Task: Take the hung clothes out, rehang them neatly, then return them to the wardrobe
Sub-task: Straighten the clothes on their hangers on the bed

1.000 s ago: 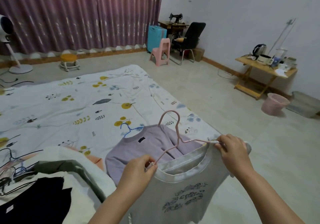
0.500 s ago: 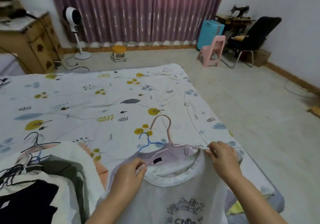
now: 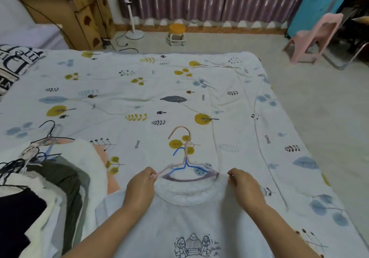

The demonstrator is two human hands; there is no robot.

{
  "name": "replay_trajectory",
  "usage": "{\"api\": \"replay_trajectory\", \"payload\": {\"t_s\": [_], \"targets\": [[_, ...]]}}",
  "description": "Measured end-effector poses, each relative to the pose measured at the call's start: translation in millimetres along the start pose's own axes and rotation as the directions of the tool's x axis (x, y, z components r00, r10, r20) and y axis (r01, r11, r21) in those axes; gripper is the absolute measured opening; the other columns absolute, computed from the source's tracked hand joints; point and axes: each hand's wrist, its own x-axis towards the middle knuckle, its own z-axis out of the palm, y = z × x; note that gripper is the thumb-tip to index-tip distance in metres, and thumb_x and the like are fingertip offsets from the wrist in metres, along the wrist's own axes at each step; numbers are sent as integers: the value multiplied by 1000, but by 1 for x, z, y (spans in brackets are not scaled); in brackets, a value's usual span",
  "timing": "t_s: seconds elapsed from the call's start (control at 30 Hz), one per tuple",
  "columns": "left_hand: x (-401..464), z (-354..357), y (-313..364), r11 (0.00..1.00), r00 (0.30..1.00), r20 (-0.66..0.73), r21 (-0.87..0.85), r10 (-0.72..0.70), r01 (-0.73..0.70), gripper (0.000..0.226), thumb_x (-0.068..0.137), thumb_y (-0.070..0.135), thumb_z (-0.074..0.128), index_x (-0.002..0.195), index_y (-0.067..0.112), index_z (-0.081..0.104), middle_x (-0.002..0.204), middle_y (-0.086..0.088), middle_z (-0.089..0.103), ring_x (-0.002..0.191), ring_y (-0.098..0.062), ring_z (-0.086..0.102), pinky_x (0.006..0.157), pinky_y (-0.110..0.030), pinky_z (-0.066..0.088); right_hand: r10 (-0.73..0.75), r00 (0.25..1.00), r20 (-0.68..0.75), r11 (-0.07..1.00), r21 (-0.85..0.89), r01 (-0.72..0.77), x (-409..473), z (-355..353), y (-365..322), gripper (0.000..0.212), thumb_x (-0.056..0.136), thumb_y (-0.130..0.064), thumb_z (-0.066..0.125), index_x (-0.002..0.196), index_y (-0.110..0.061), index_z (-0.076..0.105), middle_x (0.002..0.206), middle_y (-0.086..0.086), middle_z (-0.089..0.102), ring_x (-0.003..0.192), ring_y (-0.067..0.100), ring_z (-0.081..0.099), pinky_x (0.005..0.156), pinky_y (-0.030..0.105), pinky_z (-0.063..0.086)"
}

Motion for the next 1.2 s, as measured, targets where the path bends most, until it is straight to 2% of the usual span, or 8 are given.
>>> {"api": "replay_trajectory", "payload": {"t_s": [0.13,0.23,0.4,0.63,0.73,0.87,0.97,1.2], "targets": [[30,37,-24,990,1000,0,143,4,-4,15,95,17,45,92,14,59,91,-6,68,89,-27,59,81,-33,35,25,997,76,999,-43,-22,33,49,17,13,93,-11,43,81,-16,41,99,11,61,95,28,52,72,33,31],[40,64,-44,936,1000,22,352,-16,7,24,96,28,43,116,23,54,108,2,65,104,-21,56,90,-32,29,55,994,95,995,-87,-47,51,82,28,10,92,-10,44,85,-14,49,102,13,62,97,29,54,74,33,34],[28,106,-87,798,989,145,598,-20,-71,51,95,36,39,142,24,23,147,5,30,134,-14,29,108,-37,20,108,988,113,988,-123,-94,73,124,42,24,89,-3,43,105,-1,62,107,19,61,103,34,53,85,37,36],[13,127,-120,777,921,357,620,-156,-109,56,100,36,26,149,21,3,157,1,-10,145,-19,-6,115,-47,7,1,999,46,992,-124,4,55,149,37,26,80,10,52,105,11,58,102,32,56,99,44,52,86,45,37],[19,119,-113,795,876,438,596,-202,-115,57,100,33,28,149,21,3,157,0,-12,145,-21,-7,115,-48,6,30,986,164,931,-365,32,45,144,29,40,89,-2,42,129,3,43,124,22,50,120,36,44,100,49,31],[25,90,-93,759,828,492,637,-269,-132,45,98,32,31,139,14,30,152,-8,19,141,-25,17,113,-49,9,191,929,318,861,-508,-3,34,123,11,46,95,-11,28,140,-7,23,145,12,30,138,28,23,112,49,21],[23,63,-76,772,839,488,621,-241,-139,37,98,32,30,127,15,45,140,-5,43,132,-23,35,110,-42,19,166,884,437,863,-498,84,26,100,-5,41,95,-12,30,136,-14,34,140,8,38,132,26,34,108,42,30],[-1,-18,-47,891,910,394,449,-128,-69,30,96,29,36,115,14,55,122,-5,57,111,-24,52,83,-30,40,126,838,531,885,-442,147,7,49,-60,38,99,-13,35,137,-7,36,139,9,47,125,21,47,95,29,41]]}}
